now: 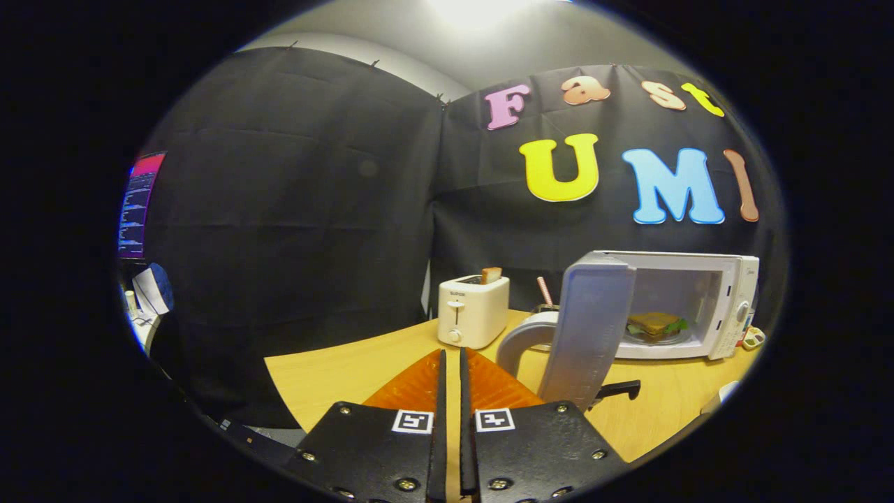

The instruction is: Open the microwave, put the food inside, and close the microwave door.

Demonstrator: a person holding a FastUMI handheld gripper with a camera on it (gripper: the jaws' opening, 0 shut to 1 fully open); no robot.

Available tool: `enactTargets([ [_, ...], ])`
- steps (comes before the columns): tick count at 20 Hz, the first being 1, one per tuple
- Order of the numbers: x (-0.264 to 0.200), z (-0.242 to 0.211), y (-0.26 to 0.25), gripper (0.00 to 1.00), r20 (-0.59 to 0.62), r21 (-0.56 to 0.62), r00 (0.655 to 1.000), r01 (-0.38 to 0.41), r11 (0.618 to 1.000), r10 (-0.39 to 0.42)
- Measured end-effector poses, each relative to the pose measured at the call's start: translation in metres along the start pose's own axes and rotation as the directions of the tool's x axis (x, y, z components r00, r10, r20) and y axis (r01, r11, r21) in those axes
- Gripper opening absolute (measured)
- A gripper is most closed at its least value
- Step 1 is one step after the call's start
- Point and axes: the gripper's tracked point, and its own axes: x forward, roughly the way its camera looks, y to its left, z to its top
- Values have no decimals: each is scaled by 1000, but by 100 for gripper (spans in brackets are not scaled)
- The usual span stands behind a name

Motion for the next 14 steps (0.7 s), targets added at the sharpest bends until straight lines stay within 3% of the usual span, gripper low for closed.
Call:
enactTargets([
  [3,-2,0,-5,1,-2,17,1000,13,1000,-13],
  [9,-20,3,-33,1,11,20,997,71,997,-71],
  [14,-41,2,-90,1,10,-8,979,203,979,-203],
])
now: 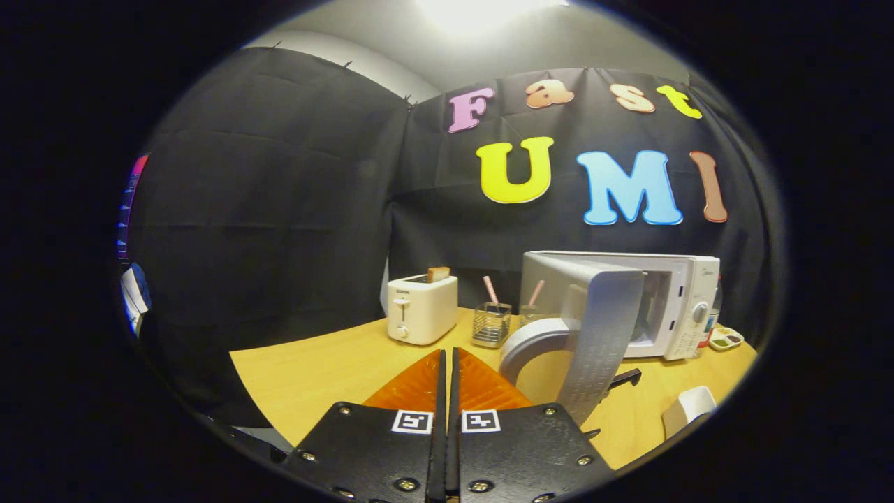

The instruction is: Open the microwave, put the food inside, and close the microwave door.

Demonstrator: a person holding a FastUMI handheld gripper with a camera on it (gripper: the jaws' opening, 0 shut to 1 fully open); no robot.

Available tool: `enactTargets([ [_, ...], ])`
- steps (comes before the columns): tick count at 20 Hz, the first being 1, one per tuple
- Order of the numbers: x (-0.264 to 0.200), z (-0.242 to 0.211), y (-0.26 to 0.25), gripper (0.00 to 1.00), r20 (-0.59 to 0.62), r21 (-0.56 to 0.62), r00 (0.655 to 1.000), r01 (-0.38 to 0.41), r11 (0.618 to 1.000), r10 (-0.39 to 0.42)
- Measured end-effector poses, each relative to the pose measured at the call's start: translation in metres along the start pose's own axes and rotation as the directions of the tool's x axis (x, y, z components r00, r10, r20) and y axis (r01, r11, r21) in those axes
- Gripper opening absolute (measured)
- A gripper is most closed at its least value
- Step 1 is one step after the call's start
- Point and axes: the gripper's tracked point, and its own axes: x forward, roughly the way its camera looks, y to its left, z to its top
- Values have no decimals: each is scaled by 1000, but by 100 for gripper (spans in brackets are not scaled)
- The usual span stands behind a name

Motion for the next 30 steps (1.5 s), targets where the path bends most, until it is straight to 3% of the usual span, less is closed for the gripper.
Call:
enactTargets([
  [4,4,-3,-62,1,-9,29,993,117,993,-117],
  [8,12,-11,-113,1,-32,58,982,187,981,-186],
  [15,39,-12,-203,1,-46,42,937,348,937,-346],
  [30,137,-10,-309,1,-113,17,859,503,864,-499],
])
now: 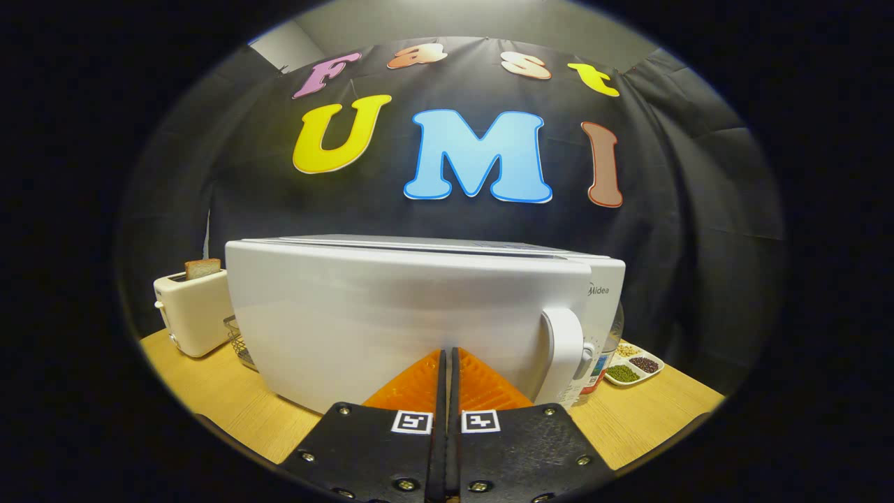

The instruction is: Open the microwave, put the food inside, and close the microwave door.

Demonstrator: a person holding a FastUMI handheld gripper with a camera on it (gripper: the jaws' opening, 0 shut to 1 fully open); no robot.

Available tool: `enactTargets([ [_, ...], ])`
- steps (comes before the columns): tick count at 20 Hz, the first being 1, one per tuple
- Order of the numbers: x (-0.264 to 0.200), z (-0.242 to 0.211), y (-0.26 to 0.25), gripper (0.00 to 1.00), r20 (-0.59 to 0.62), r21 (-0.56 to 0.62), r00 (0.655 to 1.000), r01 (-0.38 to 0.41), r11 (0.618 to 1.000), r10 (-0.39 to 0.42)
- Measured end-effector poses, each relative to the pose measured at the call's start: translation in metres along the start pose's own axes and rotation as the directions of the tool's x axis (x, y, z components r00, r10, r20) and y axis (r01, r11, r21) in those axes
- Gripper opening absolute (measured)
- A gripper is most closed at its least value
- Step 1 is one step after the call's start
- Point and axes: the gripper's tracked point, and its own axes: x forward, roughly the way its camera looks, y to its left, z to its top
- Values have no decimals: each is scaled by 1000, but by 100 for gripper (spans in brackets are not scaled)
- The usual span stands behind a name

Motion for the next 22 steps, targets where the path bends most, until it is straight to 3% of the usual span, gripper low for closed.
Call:
enactTargets([
  [9,15,-2,4,8,-2,-68,998,56,996,-57],
  [12,10,-1,11,6,-42,-16,999,4,1000,-5],
  [22,-104,59,18,3,31,23,999,-42,999,41],
])
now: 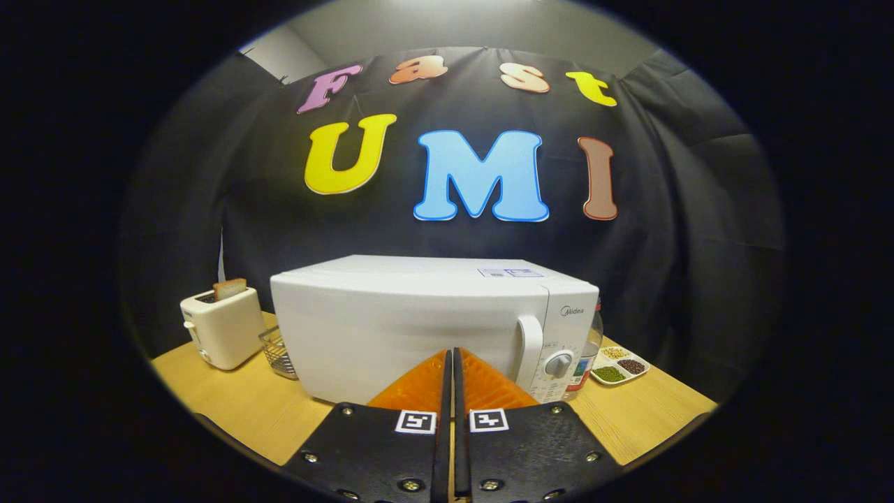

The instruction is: Open the microwave, put the food inside, and close the microwave door.

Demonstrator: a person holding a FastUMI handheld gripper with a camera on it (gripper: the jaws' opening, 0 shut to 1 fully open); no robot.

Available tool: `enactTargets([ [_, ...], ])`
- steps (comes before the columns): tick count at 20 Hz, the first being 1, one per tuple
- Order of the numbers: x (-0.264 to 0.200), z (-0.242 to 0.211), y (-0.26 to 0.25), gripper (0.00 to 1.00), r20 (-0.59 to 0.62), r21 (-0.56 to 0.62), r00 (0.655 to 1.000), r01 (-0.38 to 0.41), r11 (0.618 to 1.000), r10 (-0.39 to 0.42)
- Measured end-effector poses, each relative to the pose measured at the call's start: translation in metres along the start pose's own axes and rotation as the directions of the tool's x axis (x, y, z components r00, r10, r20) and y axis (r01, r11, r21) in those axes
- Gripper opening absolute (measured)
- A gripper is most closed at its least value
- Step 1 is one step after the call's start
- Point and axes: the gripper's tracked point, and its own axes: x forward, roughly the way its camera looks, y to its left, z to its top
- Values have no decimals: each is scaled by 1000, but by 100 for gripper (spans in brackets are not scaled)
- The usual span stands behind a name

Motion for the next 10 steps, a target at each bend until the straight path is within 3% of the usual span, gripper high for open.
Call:
enactTargets([
  [10,-131,117,6,3,100,80,994,-40,996,32],
])
